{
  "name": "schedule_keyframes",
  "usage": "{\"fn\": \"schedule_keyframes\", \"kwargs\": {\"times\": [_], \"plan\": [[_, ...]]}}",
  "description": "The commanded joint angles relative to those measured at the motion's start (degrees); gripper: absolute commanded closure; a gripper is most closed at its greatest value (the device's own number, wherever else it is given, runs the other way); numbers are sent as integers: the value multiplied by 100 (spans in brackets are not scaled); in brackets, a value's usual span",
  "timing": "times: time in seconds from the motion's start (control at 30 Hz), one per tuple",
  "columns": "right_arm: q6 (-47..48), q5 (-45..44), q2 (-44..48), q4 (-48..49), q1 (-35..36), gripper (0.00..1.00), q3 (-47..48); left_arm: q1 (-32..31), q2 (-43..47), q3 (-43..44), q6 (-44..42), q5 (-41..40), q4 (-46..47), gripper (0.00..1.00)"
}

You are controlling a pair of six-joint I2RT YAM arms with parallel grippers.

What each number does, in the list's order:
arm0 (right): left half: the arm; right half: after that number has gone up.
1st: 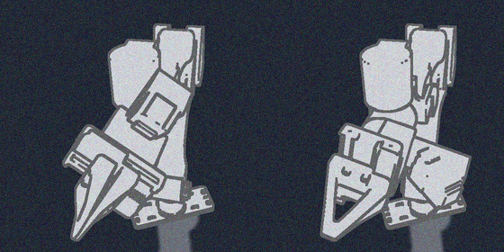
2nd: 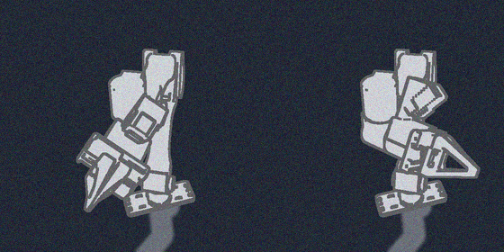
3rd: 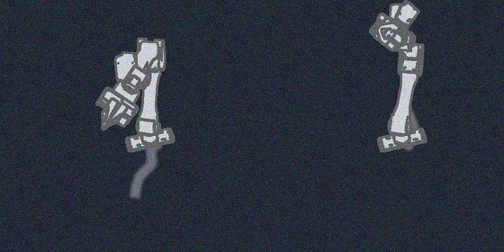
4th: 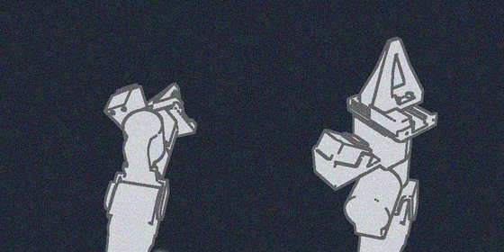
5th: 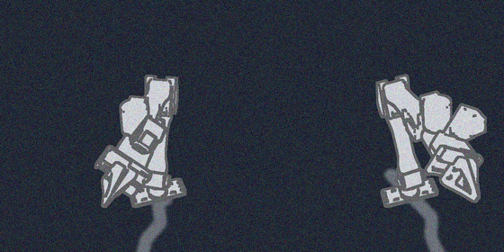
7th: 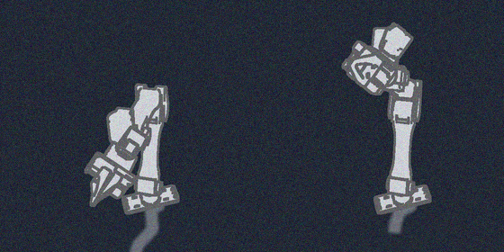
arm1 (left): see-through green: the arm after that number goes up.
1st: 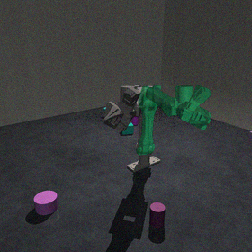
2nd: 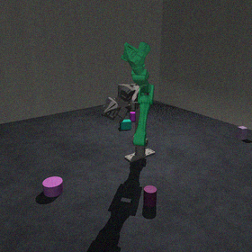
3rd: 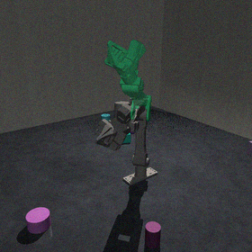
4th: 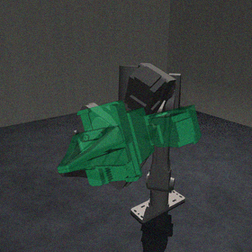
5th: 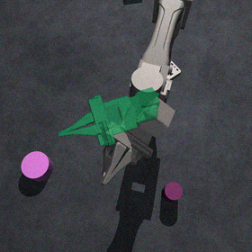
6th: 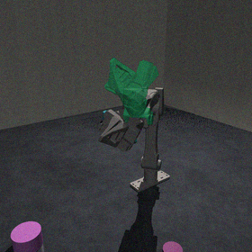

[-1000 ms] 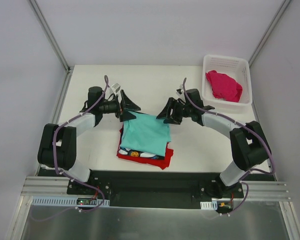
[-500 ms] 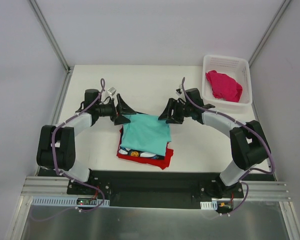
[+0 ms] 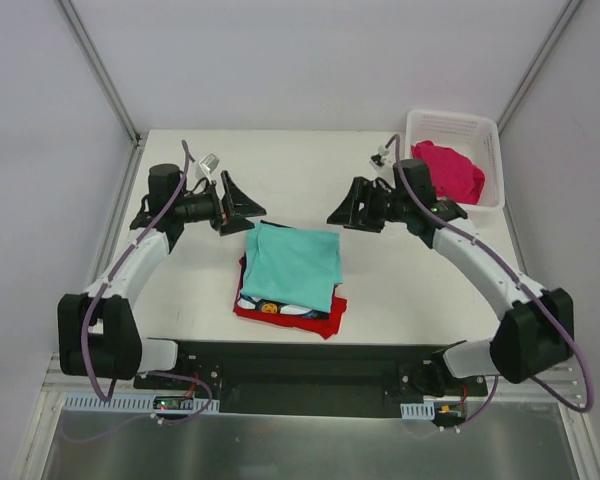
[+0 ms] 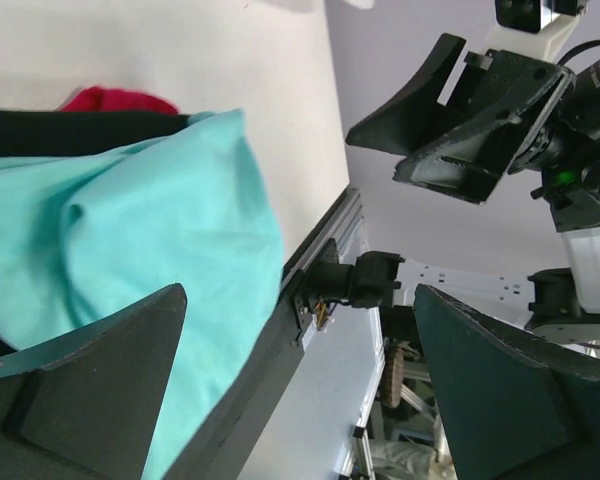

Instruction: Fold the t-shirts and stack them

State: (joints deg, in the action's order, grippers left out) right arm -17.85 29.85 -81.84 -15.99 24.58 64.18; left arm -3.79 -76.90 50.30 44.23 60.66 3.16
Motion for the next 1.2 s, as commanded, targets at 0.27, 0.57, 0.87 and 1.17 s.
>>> {"fn": "schedule_keyframes", "kwargs": {"times": [0.27,0.57,0.87,1.17], "plan": [[-1071,-31,1382,858,794,34,-968,-939,984,-572,859,-230,465,2],[-1845,443,680,2995,838,38,-2058,-922,326,-1971,2107,130,3401,19],[-1872,540,90,3321,847,74,-1962,-860,-185,-1753,1880,209,3246,97],[-1907,575,-340,3471,899,85,-2111,-851,-685,-1866,1352,121,2901,100]]}}
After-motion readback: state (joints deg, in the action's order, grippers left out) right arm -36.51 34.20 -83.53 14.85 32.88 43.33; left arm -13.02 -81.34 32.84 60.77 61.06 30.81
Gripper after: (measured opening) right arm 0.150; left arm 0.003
